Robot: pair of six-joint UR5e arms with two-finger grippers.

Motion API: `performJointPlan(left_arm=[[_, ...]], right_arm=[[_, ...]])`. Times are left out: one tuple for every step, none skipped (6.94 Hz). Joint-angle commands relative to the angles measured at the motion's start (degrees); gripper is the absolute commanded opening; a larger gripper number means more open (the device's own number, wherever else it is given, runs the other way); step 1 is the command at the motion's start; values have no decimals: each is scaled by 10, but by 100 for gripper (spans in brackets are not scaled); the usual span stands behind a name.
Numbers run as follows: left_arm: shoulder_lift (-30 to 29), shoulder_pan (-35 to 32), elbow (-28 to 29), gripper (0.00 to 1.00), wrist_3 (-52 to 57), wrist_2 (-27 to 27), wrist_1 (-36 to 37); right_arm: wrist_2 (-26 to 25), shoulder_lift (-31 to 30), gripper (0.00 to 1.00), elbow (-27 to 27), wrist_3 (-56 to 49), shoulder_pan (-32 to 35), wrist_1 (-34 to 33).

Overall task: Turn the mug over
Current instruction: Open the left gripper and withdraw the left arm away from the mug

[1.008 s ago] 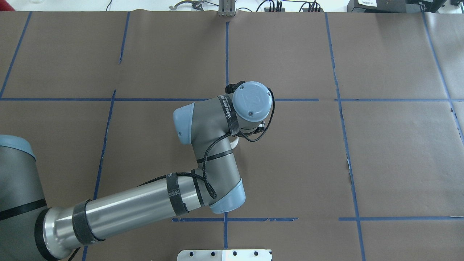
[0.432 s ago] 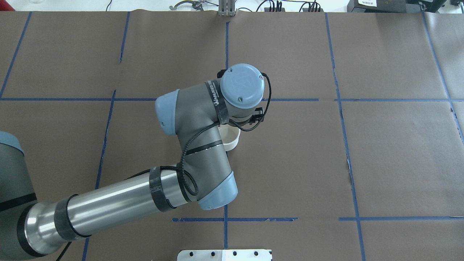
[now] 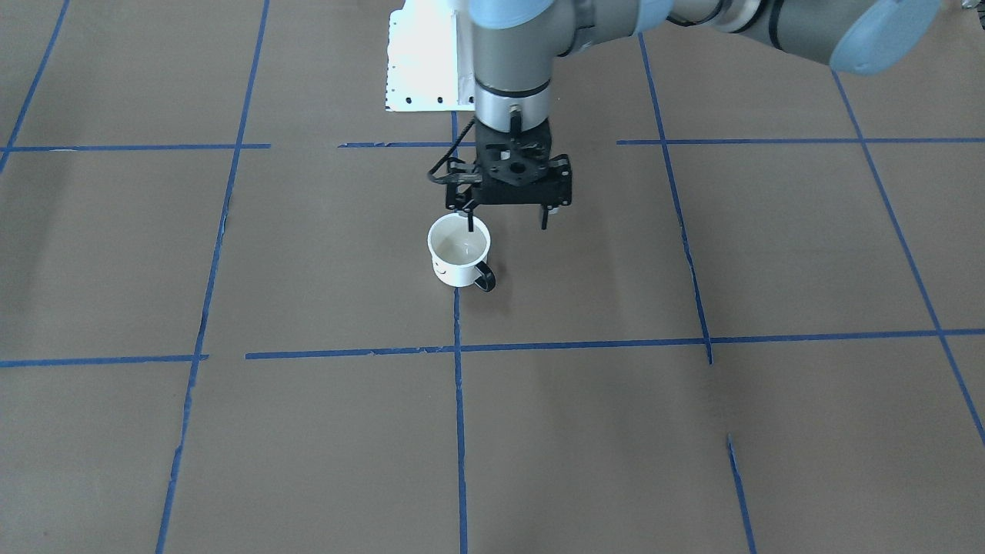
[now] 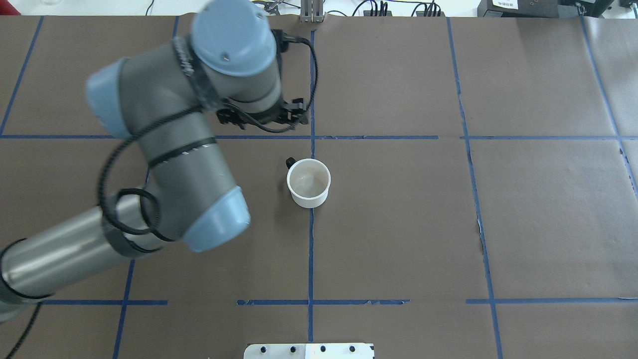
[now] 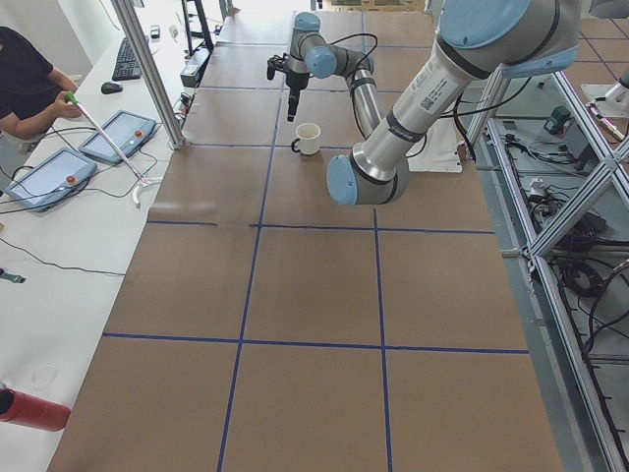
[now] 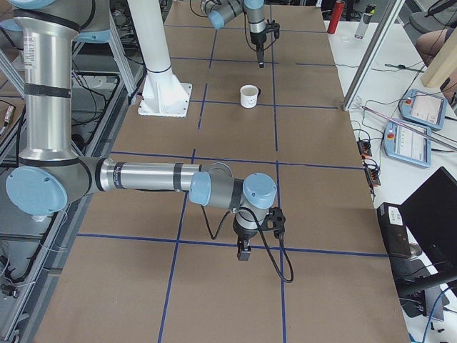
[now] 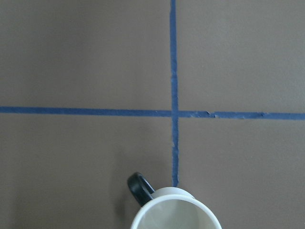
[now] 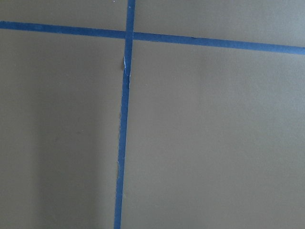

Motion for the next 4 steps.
performJointPlan(left_arm=[[113,-140,-99,100,158,-64,11],[180,-195,-127,100,243,-101,7],[237,-266,-139,100,345,-142,3],[294,-325,-135,100,453,-185,-17]], right_arm=[[0,0,100,0,0,0,0],[0,0,100,0,0,0,0],[0,0,100,0,0,0,0],[0,0,100,0,0,0,0]])
